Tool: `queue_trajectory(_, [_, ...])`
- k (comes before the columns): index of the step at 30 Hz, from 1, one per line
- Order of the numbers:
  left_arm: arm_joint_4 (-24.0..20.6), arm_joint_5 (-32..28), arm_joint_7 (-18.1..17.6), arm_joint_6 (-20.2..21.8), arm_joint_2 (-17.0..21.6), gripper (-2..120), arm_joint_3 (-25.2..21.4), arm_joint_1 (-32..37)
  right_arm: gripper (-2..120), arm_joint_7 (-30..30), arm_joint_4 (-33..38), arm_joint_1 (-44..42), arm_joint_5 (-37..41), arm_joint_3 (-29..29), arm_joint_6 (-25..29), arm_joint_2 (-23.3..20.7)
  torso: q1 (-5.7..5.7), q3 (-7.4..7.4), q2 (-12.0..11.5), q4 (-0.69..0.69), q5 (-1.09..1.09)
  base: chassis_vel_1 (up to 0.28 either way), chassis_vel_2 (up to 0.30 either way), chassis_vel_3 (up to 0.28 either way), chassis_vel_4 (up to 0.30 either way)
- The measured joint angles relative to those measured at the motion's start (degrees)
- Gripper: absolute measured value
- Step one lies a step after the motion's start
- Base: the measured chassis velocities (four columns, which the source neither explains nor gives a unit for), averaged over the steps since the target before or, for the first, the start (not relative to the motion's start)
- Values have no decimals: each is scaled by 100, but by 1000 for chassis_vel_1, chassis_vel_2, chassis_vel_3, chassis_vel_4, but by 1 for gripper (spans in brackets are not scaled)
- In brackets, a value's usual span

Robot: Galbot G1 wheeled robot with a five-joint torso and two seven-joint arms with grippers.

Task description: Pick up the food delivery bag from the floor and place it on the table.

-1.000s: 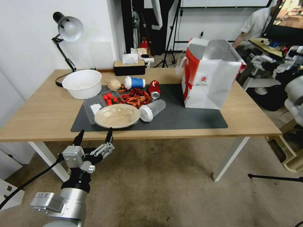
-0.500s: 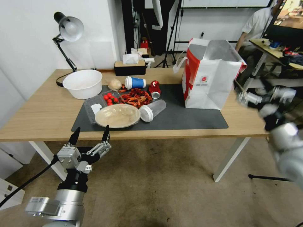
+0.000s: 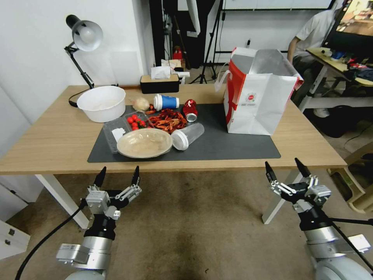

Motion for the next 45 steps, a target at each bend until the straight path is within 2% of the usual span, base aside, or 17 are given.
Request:
queue_trajectory(20, [820, 210, -101, -462, 69, 100, 4, -166, 100, -61, -489, 426, 17, -519, -206, 343, 0, 0, 0, -2, 0, 0, 0, 0, 0])
queue_trajectory(45, [880, 210, -169, -505, 74, 100, 11, -186, 100, -46, -526, 455, 11, -542, -197, 374, 0, 0, 0, -1, 0, 0, 0, 0, 0])
